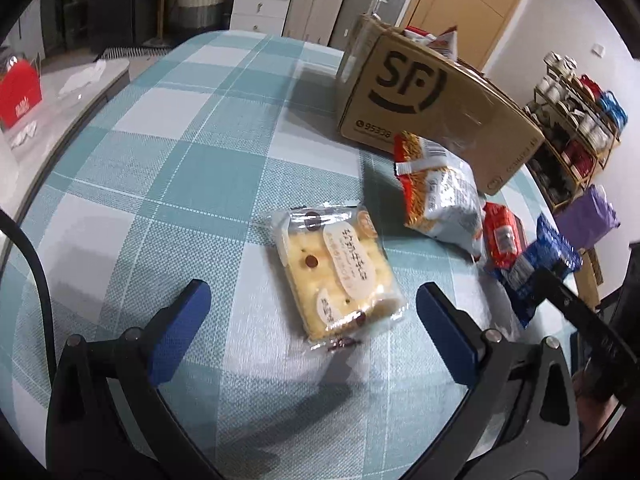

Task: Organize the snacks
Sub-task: 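Grasp the blue biscuit pack with the right gripper while the left approaches the cream cake pack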

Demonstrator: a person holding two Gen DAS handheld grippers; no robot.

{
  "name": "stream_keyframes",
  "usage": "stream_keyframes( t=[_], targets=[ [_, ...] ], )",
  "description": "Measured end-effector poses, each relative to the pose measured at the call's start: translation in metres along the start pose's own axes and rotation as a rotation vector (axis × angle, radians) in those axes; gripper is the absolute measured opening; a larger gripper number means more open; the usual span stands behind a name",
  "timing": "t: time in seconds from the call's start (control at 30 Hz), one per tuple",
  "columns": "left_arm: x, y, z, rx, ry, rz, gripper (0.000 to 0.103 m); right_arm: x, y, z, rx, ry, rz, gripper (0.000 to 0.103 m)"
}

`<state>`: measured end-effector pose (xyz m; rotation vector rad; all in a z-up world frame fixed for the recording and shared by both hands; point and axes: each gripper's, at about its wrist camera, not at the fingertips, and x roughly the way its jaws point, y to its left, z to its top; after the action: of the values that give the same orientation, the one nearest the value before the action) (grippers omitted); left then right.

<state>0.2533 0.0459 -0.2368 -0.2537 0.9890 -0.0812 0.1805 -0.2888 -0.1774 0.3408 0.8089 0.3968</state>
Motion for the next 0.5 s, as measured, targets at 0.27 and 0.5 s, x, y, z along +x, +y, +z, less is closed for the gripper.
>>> stream_keyframes(
  t=[0.27,0.5],
  targets=[
    [0.017,-0.015,0.013,0.024,0.018,0.050,0.102,0.006,-0.016,0.000,0.062,0.040,0.035,0.023],
    [0.036,-0.034,0.019,0.065,0.055,0.203,0.102,0.002,-0.021,-0.001,0.084,0.028,0.066,0.023]
  ],
)
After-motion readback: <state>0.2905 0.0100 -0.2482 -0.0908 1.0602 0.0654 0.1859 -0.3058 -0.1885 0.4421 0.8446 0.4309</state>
